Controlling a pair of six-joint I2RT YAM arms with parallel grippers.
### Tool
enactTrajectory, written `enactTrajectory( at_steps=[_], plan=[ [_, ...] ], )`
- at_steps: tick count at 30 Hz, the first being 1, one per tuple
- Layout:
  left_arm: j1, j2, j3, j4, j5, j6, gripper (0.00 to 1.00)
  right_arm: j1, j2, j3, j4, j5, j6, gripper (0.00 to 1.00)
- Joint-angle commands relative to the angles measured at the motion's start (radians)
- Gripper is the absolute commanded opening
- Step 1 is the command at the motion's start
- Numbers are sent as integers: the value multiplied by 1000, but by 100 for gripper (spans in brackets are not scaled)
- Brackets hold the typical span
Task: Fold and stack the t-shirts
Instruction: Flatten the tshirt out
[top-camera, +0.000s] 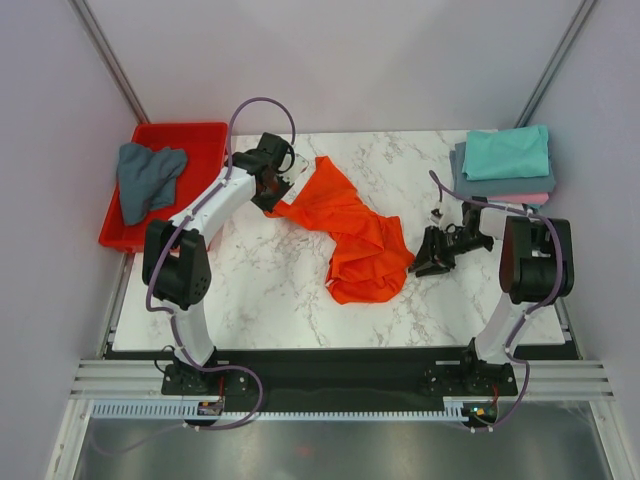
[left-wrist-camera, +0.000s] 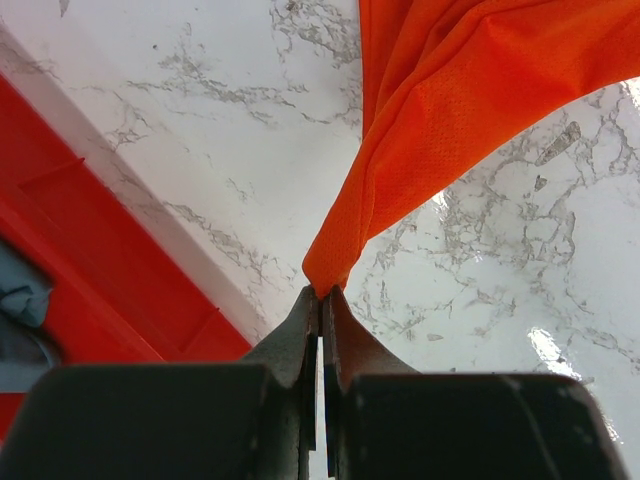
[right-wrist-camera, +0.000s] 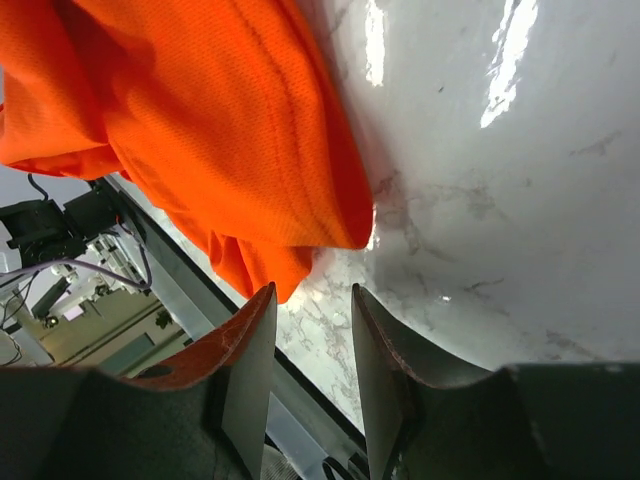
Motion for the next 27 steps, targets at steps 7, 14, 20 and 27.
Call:
enactTrajectory(
  at_steps=[7,14,20,27],
  plan=[
    [-4,-30,28,-1,-15,-14,2,-6,105,60,95,-37,23,43],
    [-5,-30,28,-1,-26,-3,2,-16,110,63,165,-57,69,41],
    [-16,-29,31,1,-35,0,2,-36,112,62,195,-23,85,41],
    [-28,-32,33,1,-46,6,2,-72,98,58,195,3,80,41]
  ],
)
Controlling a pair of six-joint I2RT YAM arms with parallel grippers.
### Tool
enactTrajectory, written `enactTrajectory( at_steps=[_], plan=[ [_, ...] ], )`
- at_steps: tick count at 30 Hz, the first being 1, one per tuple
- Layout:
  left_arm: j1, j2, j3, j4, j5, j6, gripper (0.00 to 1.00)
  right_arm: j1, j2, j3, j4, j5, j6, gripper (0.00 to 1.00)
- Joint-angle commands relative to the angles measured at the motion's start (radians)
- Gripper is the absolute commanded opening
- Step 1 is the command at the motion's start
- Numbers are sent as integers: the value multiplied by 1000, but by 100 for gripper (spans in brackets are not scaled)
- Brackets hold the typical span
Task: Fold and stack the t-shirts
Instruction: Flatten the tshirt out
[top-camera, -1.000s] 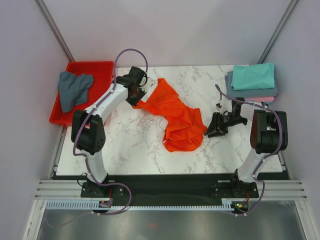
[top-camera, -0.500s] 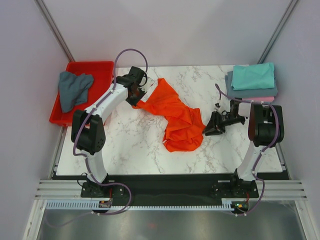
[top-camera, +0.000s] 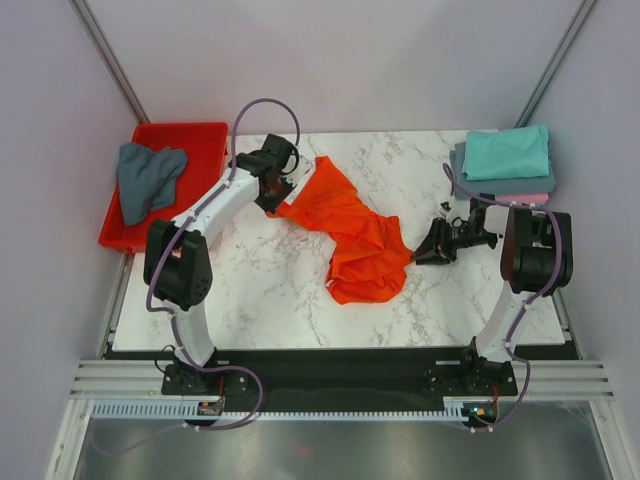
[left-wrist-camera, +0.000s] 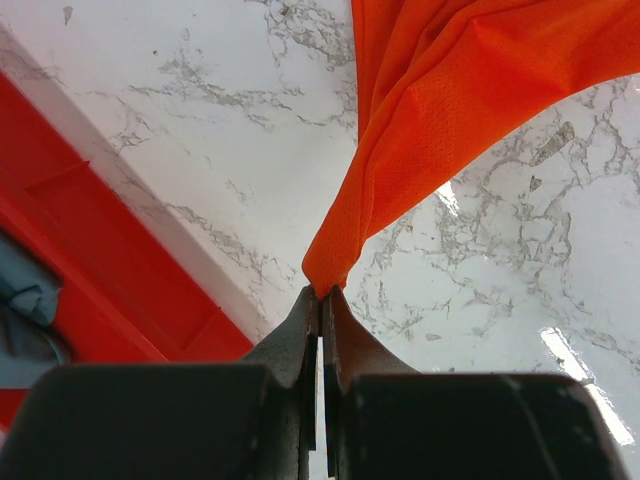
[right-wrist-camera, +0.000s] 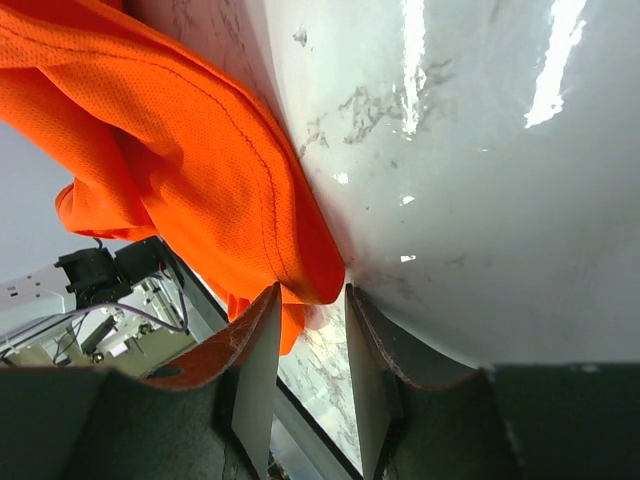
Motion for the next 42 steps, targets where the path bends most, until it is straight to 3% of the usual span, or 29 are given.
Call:
enactTrajectory(
  at_steps=[1,13,17,18,23,30,34,42],
  plan=[
    [-7,-35,32,1,-20,6,2,-18,0,16,57,68,-14,41],
    [-14,-32,28,4,-31,10,2,-18,80,39,131,1,65,37],
    [-17,-30,33,4,-40,18,2,-18,62,38,128,18,54,2],
    [-20,-30,33,4,-41,18,2,-18,52,42,125,21,51,0],
    [-18,-44,51,4,-43,27,2,-30,-73,119,38,51,-4,0],
    [-47,-176,110,-23,52,39,2,-51,-325,508,-88,248,-121,0],
    [-56,-324,149,-34,177,21,2,-50,-487,602,-73,384,-156,0],
    [-83,-561,205,-33,314,39,2,-50,-759,662,-81,447,-219,0]
  ],
)
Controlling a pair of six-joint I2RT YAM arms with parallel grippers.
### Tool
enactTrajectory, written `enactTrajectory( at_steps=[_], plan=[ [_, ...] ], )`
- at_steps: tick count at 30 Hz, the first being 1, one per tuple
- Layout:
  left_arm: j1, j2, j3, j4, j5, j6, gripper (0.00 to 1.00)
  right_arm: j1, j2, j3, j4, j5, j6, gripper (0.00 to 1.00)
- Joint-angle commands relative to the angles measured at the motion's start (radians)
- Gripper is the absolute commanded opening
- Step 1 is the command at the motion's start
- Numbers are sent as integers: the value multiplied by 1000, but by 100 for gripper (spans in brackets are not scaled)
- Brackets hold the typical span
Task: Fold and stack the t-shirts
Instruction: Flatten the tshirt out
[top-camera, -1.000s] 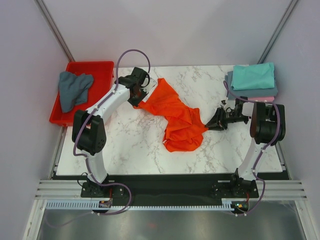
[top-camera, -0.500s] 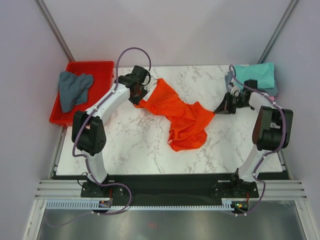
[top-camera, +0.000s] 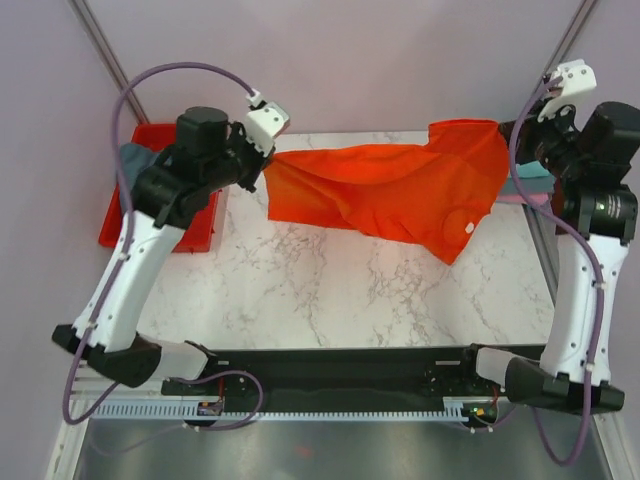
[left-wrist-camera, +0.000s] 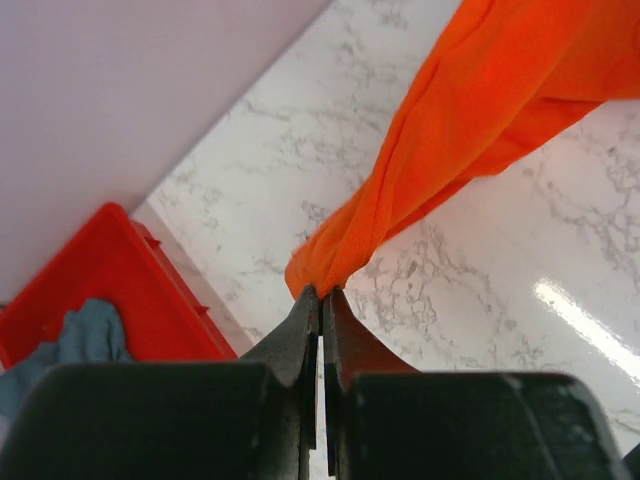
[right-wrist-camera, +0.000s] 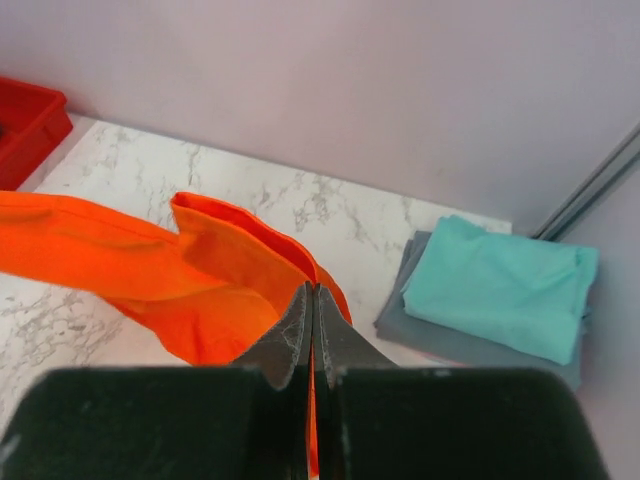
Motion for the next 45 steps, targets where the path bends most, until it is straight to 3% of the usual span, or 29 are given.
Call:
enactTrajectory(
  at_steps=[1,10,19,23,25,32,36,39,40,45],
  plan=[
    [-3,-95,57,-15,104,27,2,-1,-118,10,-35,69,-47,0],
    [0,-308,130,-76,328,139,2,-1,-446,79,-56,116,-82,0],
    [58,-424,154,-84,463,113,2,26,-439,414,-212,192,-24,0],
    [72,-433,141,-81,443,107,2,30,-390,494,-222,189,-13,0],
    [72,-441,71,-84,411,124,2,32,-382,446,-214,189,-15,0],
    [72,-487,-312,-24,322,139,2,32,-422,-33,2,120,23,0],
    [72,-491,-600,85,246,161,2,32,-265,-181,73,43,51,0],
    [78,-439,-694,85,245,161,2,39,-125,-296,119,15,21,0],
    [83,-412,-705,235,159,167,2,47,-92,-325,164,26,-1,0],
    [182,-167,-696,355,121,138,2,122,172,-392,303,92,-90,0]
  ],
)
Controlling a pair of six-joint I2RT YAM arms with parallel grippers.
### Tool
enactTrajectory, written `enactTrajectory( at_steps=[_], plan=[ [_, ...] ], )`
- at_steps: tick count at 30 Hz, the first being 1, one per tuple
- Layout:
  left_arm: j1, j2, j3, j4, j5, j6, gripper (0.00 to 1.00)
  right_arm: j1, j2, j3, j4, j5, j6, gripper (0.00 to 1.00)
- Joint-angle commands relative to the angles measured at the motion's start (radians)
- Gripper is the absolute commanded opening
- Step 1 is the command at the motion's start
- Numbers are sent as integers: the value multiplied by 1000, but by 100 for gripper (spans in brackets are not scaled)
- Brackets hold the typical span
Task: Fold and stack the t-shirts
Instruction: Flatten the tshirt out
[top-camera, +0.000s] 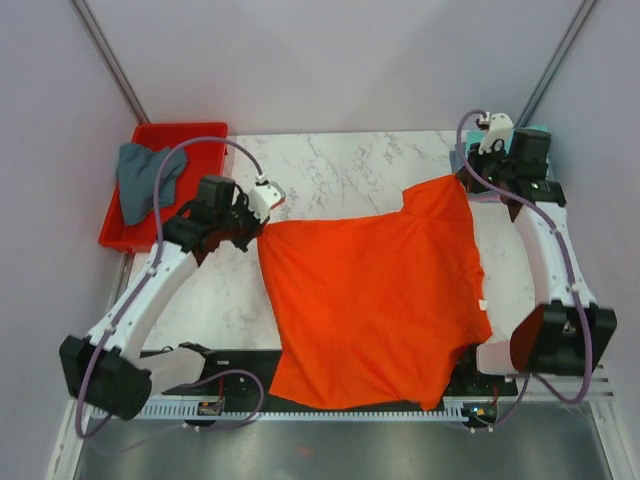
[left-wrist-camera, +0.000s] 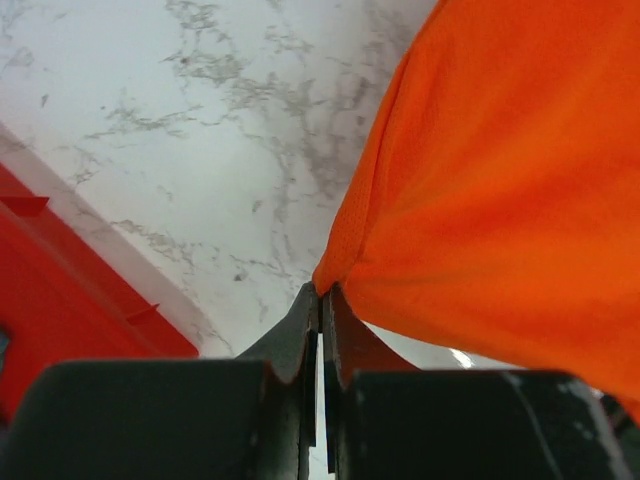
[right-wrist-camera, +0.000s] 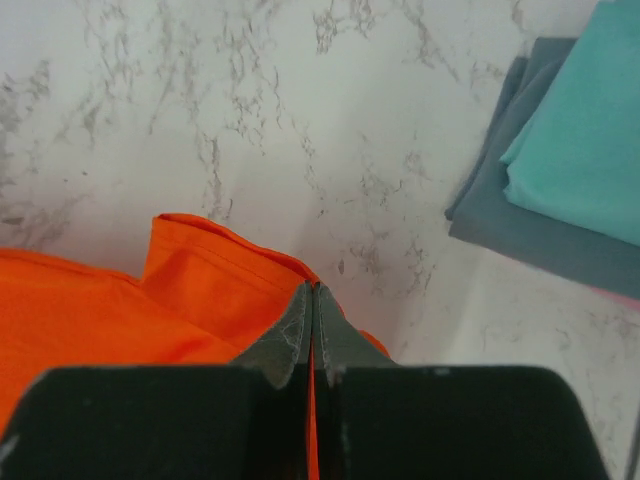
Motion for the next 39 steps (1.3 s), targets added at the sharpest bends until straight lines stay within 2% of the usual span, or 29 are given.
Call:
enactTrajectory(
  at_steps=[1,4,5,7,8,9,11,14,17,26,31,35,39],
  plan=[
    [54,142,37,222,-77,14,2,44,141,24,155,21,-68,0],
    [66,319,109,293,-99,17,2,68,339,122,190,54,-79,0],
    [69,365,140,300,-106,16,2,79,391,203,194,70,-74,0],
    [74,508,250,311,-131,-1,2,87,555,309,194,77,-60,0],
    [84,551,327,322,-143,-17,2,96,659,421,194,86,-44,0],
    [94,644,364,328,-161,-24,2,100,707,475,197,98,-40,0],
    [118,732,477,330,-183,-43,2,119,829,616,203,112,-45,0],
    [149,863,604,333,-204,-75,2,156,962,765,224,156,-62,0],
    [161,952,694,343,-226,-75,2,178,1042,845,276,216,-72,0],
    [184,1071,801,399,-298,-90,2,208,1125,906,327,288,-80,0],
    [186,1131,872,399,-286,-74,2,205,1132,914,345,317,-96,0],
    [192,1187,980,295,-292,-69,2,192,1114,903,344,342,-82,0],
    [206,1127,936,261,-284,-107,2,168,1051,873,295,308,-76,0]
  ],
)
